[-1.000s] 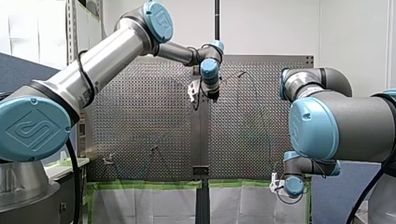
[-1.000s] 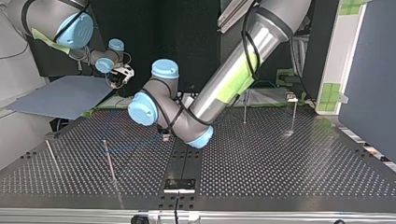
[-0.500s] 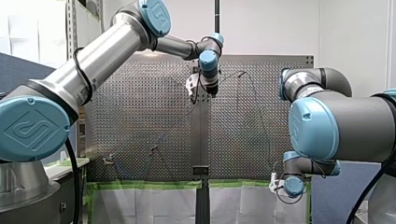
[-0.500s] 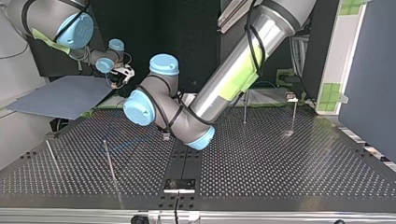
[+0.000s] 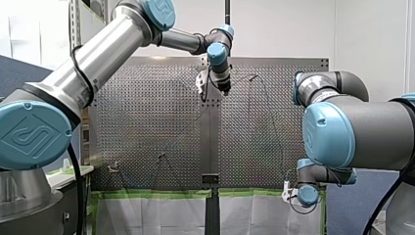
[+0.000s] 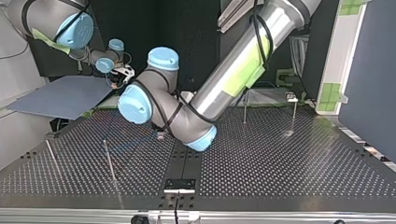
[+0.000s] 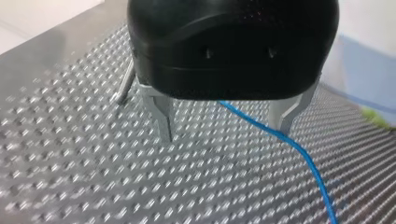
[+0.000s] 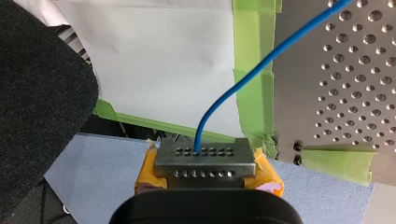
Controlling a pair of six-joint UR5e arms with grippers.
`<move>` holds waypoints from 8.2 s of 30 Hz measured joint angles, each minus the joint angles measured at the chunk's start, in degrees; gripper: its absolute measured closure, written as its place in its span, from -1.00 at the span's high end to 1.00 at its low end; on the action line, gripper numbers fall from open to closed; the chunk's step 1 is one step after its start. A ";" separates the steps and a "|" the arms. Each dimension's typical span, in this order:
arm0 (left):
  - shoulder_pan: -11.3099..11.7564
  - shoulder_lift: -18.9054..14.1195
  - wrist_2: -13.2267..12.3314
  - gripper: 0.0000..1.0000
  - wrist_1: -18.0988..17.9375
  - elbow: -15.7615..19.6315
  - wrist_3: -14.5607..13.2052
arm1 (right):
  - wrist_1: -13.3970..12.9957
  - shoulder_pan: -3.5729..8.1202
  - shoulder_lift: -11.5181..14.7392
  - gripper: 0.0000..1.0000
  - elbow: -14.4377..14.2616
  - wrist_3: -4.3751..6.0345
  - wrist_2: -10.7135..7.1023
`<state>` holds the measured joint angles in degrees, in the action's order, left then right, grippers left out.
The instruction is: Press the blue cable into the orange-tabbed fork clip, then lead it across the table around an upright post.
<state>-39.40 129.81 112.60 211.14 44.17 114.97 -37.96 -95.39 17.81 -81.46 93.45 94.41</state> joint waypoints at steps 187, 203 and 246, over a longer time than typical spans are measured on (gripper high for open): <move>-2.04 -30.72 -0.95 1.00 -27.91 25.55 -9.26 | 1.12 -1.39 0.00 -1.00 0.38 -0.34 -1.06; -2.06 -38.42 -1.10 1.00 -36.42 34.08 -10.79 | 1.13 -1.66 -0.01 -1.00 0.38 -0.51 -1.06; -2.10 -30.48 2.98 1.00 -59.61 57.28 -5.53 | 1.13 -2.14 0.00 -1.00 0.38 -0.53 -1.06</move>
<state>-41.50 99.34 115.58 151.53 101.44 109.44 -36.83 -97.53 17.81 -81.09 92.92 93.35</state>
